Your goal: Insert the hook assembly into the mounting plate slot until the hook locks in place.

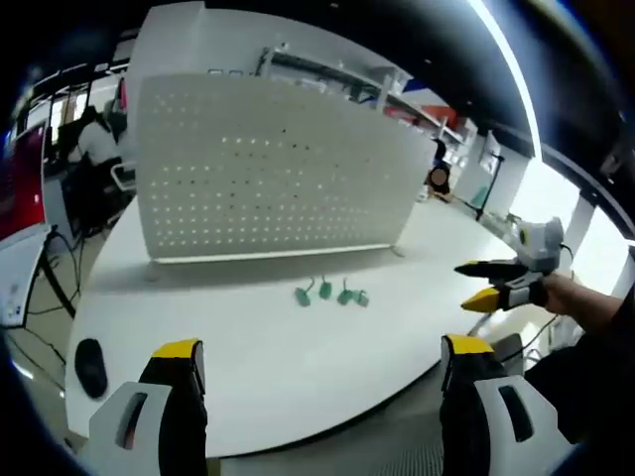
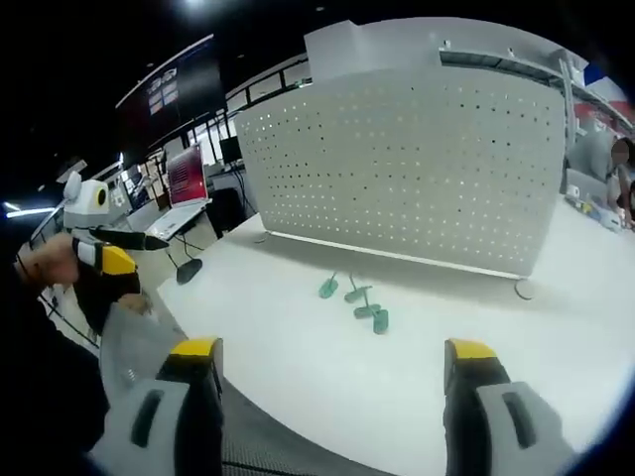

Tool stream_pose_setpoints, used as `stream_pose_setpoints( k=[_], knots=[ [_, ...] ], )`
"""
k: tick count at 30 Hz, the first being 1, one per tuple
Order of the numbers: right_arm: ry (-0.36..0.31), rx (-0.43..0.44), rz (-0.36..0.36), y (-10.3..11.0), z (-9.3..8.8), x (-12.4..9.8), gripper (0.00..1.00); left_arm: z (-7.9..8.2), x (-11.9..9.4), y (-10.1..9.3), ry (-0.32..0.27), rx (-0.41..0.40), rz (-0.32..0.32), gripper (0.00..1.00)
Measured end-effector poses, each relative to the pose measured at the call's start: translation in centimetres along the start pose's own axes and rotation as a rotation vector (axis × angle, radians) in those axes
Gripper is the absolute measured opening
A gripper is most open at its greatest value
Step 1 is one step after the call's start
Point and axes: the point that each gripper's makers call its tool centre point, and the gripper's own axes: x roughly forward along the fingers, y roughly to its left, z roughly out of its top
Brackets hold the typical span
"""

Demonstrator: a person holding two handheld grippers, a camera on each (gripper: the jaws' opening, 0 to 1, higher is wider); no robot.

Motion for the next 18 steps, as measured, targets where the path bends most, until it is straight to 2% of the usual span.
stream_pose_setpoints(
  k=[8, 18],
  knots=[
    [0.012, 0.009, -0.016, -0.7, -0.8, -0.5, 0.89, 0.7, 1.1, -1.7, -0.002, 0.022, -0.037, 1.0],
    [0.009, 0.002, -0.01, -0.1, -0.5, -0.1, 0.89, -0.4, 0.3, -0.8, 0.018, 0.01, -0.031, 1.0]
  ],
)
